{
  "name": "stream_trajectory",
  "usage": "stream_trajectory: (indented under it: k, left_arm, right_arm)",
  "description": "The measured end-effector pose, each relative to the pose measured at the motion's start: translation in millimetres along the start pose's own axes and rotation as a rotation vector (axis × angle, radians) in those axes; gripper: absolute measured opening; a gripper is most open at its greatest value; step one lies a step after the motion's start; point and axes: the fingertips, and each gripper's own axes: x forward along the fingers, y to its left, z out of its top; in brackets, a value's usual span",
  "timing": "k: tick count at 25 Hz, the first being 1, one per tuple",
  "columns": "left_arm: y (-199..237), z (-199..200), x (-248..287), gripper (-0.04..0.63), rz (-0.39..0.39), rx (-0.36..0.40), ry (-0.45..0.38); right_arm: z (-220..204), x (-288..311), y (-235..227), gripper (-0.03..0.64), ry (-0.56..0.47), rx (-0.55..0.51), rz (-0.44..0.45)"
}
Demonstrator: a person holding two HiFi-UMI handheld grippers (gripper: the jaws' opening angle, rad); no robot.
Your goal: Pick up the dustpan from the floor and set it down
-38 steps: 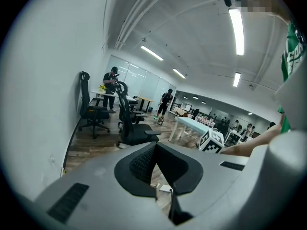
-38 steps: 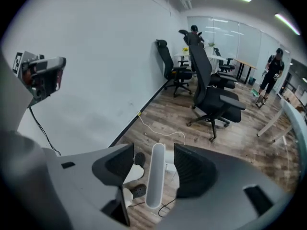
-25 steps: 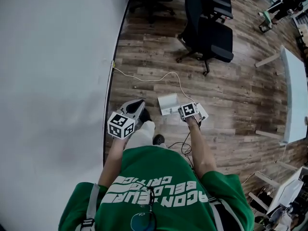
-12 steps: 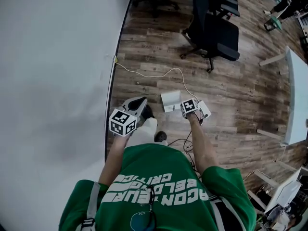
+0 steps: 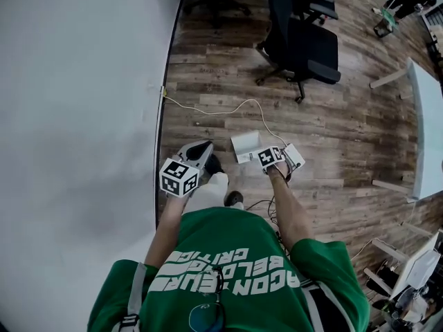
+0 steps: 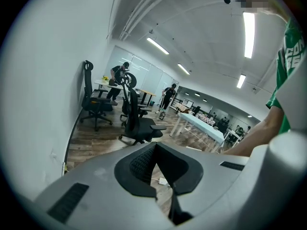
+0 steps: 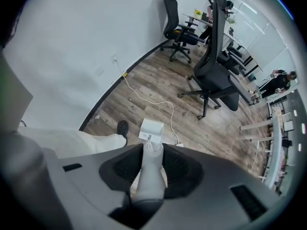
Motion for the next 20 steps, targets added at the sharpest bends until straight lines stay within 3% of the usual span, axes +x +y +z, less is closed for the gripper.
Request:
stream_trajectory:
  k: [6, 12, 20]
  left_arm:
    - [-4.0, 9.4, 3.2, -0.007, -0.024, 0.023, -0.001]
    - [-7.8, 12.7, 15.6, -0.007, -0.074, 0.044, 0.028]
    - [-40.3, 27.6, 63.0, -0.007, -0.237, 0.116, 0.076]
  right_arm:
    - [-7.0, -5.2, 1.5, 0.121, -0.004, 0.009, -0.018]
    - [-13.9, -13.8, -0.4, 0.121, -0.035, 0.091, -0.010]
    - [-44.7, -53.8, -22.0, 0.121, -0.108, 0.276, -0.037]
